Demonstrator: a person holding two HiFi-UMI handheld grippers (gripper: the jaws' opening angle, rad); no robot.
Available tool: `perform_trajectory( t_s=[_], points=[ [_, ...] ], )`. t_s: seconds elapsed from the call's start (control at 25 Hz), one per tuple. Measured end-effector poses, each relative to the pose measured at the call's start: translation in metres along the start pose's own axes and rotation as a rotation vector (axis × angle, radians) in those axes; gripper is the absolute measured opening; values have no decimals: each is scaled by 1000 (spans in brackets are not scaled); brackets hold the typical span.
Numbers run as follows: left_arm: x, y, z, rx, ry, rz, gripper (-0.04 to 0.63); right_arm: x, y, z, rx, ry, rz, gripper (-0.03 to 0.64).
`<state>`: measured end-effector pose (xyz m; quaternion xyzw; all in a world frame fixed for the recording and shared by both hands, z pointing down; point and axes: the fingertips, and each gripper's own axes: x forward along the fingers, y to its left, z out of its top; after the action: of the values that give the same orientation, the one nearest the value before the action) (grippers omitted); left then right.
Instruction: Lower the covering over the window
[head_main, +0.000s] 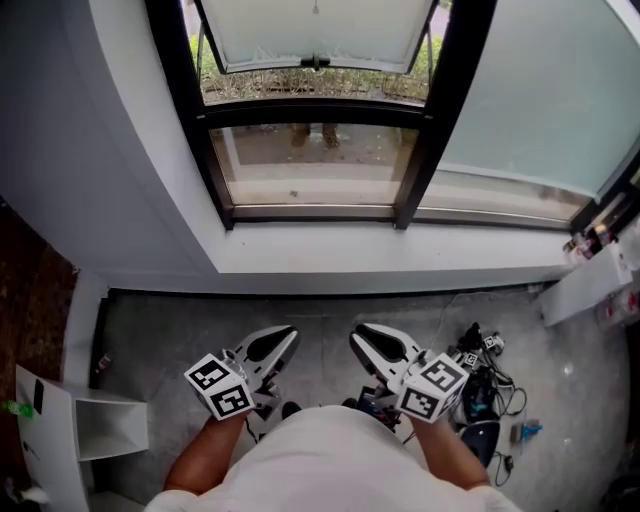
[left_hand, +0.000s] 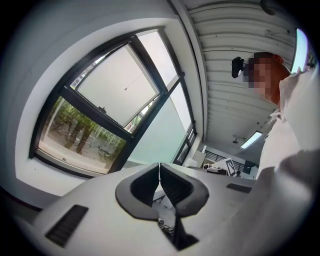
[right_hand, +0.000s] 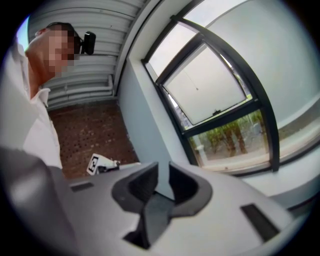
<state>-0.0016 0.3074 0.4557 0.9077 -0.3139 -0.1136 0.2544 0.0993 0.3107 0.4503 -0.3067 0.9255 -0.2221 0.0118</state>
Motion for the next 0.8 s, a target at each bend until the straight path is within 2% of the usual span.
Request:
perform_trajectory(
  t_s=[0.32,0.8],
  points=[
    [-31,24,21,31,-39,34,18,29,10,-3,27,-7,-17,64],
    [-60,56,39,49,-6,21,18,79,23,-9,53,-18,-45,63]
  ],
)
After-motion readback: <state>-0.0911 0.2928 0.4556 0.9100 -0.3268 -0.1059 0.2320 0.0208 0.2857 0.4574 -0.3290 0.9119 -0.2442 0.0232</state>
